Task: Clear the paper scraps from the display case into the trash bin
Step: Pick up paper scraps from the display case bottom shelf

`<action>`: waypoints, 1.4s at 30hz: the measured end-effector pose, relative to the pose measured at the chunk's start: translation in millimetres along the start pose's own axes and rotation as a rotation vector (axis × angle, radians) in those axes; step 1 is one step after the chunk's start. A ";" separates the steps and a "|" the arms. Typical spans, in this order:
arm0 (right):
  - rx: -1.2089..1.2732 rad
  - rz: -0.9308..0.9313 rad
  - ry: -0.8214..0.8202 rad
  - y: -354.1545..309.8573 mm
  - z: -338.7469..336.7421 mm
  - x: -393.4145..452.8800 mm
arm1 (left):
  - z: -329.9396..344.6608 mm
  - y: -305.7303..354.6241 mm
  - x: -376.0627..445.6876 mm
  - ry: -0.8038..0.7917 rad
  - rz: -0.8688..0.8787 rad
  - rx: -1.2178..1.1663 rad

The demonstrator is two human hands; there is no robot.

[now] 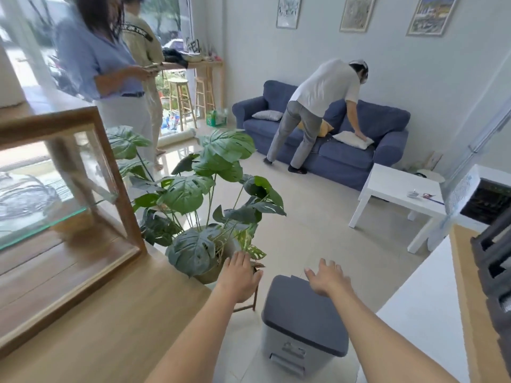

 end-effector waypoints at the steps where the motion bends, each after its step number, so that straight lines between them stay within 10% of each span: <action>1: 0.006 -0.016 0.000 -6.5 -0.2 -2.2 | -5.2 -4.6 -5.1 0.005 -0.014 0.001; 23: -0.096 -0.914 -0.142 -335.9 108.6 -218.7 | 2.8 -269.8 -321.8 0.114 -0.847 -0.025; 42: 0.161 -1.177 0.190 -438.0 119.1 -250.9 | -6.3 -353.0 -342.9 0.484 -0.747 0.461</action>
Point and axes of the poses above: each hand's wrist, its own x-axis towards the middle knuckle, its own z-axis out of the palm, y = z × x, the point moved 9 cm from there along x, towards the middle knuckle, and after that the axes turned 14 degrees about x, right-handed, at the moved point
